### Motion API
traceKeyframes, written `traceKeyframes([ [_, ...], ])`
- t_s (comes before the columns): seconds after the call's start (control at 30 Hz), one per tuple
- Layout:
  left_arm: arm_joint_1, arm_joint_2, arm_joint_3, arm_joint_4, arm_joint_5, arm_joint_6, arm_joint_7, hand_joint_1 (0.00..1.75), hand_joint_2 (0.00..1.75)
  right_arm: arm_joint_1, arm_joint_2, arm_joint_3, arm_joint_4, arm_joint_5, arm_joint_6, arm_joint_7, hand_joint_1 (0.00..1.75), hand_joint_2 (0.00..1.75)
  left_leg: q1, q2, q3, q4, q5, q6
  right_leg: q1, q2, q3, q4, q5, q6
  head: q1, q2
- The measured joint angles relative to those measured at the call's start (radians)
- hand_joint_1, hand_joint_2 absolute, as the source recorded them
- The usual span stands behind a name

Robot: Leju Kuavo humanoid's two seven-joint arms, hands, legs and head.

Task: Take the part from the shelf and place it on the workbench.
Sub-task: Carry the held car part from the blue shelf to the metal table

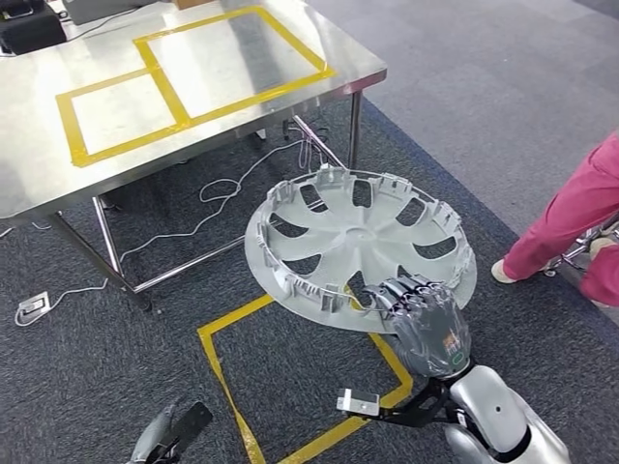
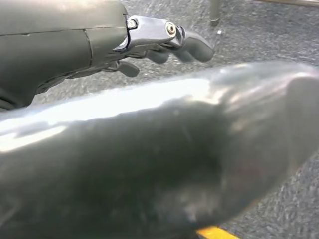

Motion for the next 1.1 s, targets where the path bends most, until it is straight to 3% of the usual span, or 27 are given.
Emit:
traceKeyframes([
  [0.03,0.0,0.0,-0.001,0.0,0.0,0.0,0.0,0.0,0.0,0.0,0.0,-0.001,0.0,-0.004,0.0,0.0,1.75,1.75,-0.002,0.026,-0.009,0.018,-0.012,-0.005,0.0,-0.012,0.0,-0.001,0.001,-0.007,-0.003,0.0],
  [0.1,-0.004,-0.001,-0.003,0.0,0.0,0.0,0.0,0.0,0.0,0.001,-0.001,-0.003,-0.001,-0.015,0.002,-0.001,1.75,1.75,-0.005,0.096,-0.055,0.115,-0.067,-0.013,0.002,-0.037,0.001,-0.002,0.002,-0.018,-0.01,0.0],
  [0.17,-0.009,-0.002,-0.004,0.0,0.0,-0.001,0.0,0.0,0.0,0.002,-0.002,-0.004,-0.001,-0.021,0.005,-0.004,1.75,1.75,-0.003,0.123,-0.116,0.245,-0.121,-0.016,0.005,-0.064,0.0,-0.002,0.001,-0.022,-0.011,0.0],
  [0.2,-0.01,-0.003,-0.005,0.0,0.0,-0.002,0.0,0.0,0.0,0.003,-0.002,-0.004,-0.001,-0.022,0.006,-0.006,1.75,1.75,-0.003,0.126,-0.132,0.278,-0.127,-0.016,0.007,-0.077,0.001,-0.002,0.0,-0.023,-0.011,0.0],
  [0.23,-0.01,-0.003,-0.006,0.0,0.0,-0.002,0.0,0.0,0.0,0.003,-0.002,-0.004,-0.001,-0.023,0.007,-0.008,1.75,1.75,-0.003,0.126,-0.128,0.273,-0.113,-0.014,0.008,-0.09,0.001,-0.002,-0.001,-0.023,-0.011,0.0],
  [0.27,-0.01,-0.003,-0.006,0.0,0.0,-0.003,0.0,0.0,0.0,0.003,-0.002,-0.004,-0.001,-0.023,0.008,-0.008,1.75,1.75,-0.004,0.13,-0.106,0.23,-0.085,-0.01,0.009,-0.101,0.002,-0.002,-0.001,-0.023,-0.011,0.0],
  [0.33,-0.012,-0.003,-0.006,0.0,0.0,-0.003,0.0,0.0,0.0,0.003,-0.002,-0.006,-0.001,-0.025,0.008,-0.009,1.75,1.75,-0.012,0.163,-0.032,0.095,-0.03,0.002,0.014,-0.121,0.004,-0.001,-0.004,-0.02,-0.011,0.0],
  [0.4,-0.017,-0.003,-0.006,0.0,0.0,-0.004,0.0,0.0,0.0,0.002,-0.002,-0.008,-0.001,-0.027,0.009,-0.01,1.75,1.75,-0.022,0.191,0.008,0.015,-0.014,0.015,0.02,-0.137,0.005,-0.002,-0.007,-0.012,-0.01,0.0],
  [0.47,-0.019,-0.003,-0.007,0.0,0.0,-0.006,0.0,0.0,0.0,0.002,-0.002,-0.009,-0.001,-0.03,0.01,-0.012,1.75,1.75,-0.023,0.182,0.009,0.002,-0.015,0.025,0.023,-0.153,0.009,-0.007,-0.009,-0.002,-0.01,0.0],
  [0.53,-0.016,-0.002,-0.007,0.0,0.0,-0.007,0.0,0.0,0.0,0.002,-0.002,-0.009,-0.002,-0.036,0.01,-0.014,1.75,1.75,-0.018,0.167,0.014,-0.006,-0.012,0.034,0.022,-0.14,0.008,0.004,-0.023,0.009,-0.008,0.0],
  [0.6,-0.017,-0.002,-0.008,0.0,0.0,-0.008,0.0,0.0,0.0,0.003,-0.002,-0.01,-0.002,-0.043,0.011,-0.015,1.75,1.75,-0.012,0.155,0.019,-0.012,-0.01,0.043,0.02,-0.094,-0.029,0.085,-0.069,0.017,-0.003,0.0],
  [0.67,-0.018,-0.001,-0.008,0.0,0.0,-0.009,0.0,0.0,0.0,0.006,-0.003,-0.011,-0.002,-0.046,0.011,-0.015,1.75,1.75,-0.011,0.142,0.02,-0.012,-0.011,0.047,0.02,-0.064,-0.096,0.218,-0.123,0.019,-0.001,0.0],
  [0.7,-0.017,-0.002,-0.009,0.0,0.0,-0.01,0.0,0.0,0.0,0.009,-0.003,-0.011,-0.002,-0.048,0.012,-0.015,1.75,1.75,-0.011,0.135,0.02,-0.012,-0.011,0.048,0.02,-0.06,-0.121,0.26,-0.131,0.02,-0.001,0.0],
  [0.73,-0.016,-0.002,-0.01,0.0,0.0,-0.01,0.0,0.0,0.0,0.011,-0.003,-0.011,-0.002,-0.049,0.012,-0.015,1.75,1.75,-0.011,0.129,0.021,-0.011,-0.011,0.048,0.019,-0.059,-0.128,0.264,-0.118,0.021,-0.001,0.0],
  [0.8,-0.016,-0.002,-0.01,0.0,0.0,-0.01,0.0,0.0,0.0,0.015,-0.003,-0.011,-0.002,-0.051,0.015,-0.016,1.75,1.75,-0.009,0.118,0.025,-0.01,-0.013,0.044,0.016,-0.059,-0.087,0.16,-0.046,0.022,0.0,0.0],
  [0.87,-0.016,0.0,-0.01,0.0,0.0,-0.01,0.0,0.0,0.0,0.015,-0.003,-0.012,-0.002,-0.053,0.018,-0.016,1.75,1.75,-0.01,0.109,0.025,-0.006,-0.016,0.036,0.013,-0.055,-0.028,0.034,0.004,0.021,0.0,0.0],
  [0.93,-0.014,0.002,-0.01,0.0,0.0,-0.01,0.0,0.0,0.0,0.014,-0.003,-0.013,-0.002,-0.055,0.021,-0.016,1.75,1.75,-0.014,0.105,0.021,-0.002,-0.015,0.031,0.012,-0.05,-0.006,-0.01,0.01,0.014,-0.001,0.0],
  [1.03,-0.011,0.004,-0.01,0.0,0.0,-0.01,0.0,0.0,0.0,0.016,-0.003,-0.016,-0.002,-0.056,0.027,-0.016,1.75,1.75,-0.016,0.105,0.019,-0.005,-0.009,0.048,0.012,-0.047,-0.008,-0.012,0.015,0.007,-0.002,0.0],
  [1.1,-0.011,0.004,-0.01,0.0,0.0,-0.01,0.0,0.0,0.0,0.017,-0.003,-0.018,-0.002,-0.057,0.031,-0.015,1.75,1.75,-0.016,0.106,0.021,-0.009,-0.007,0.053,0.014,-0.045,-0.009,-0.012,0.016,0.004,-0.002,0.0],
])
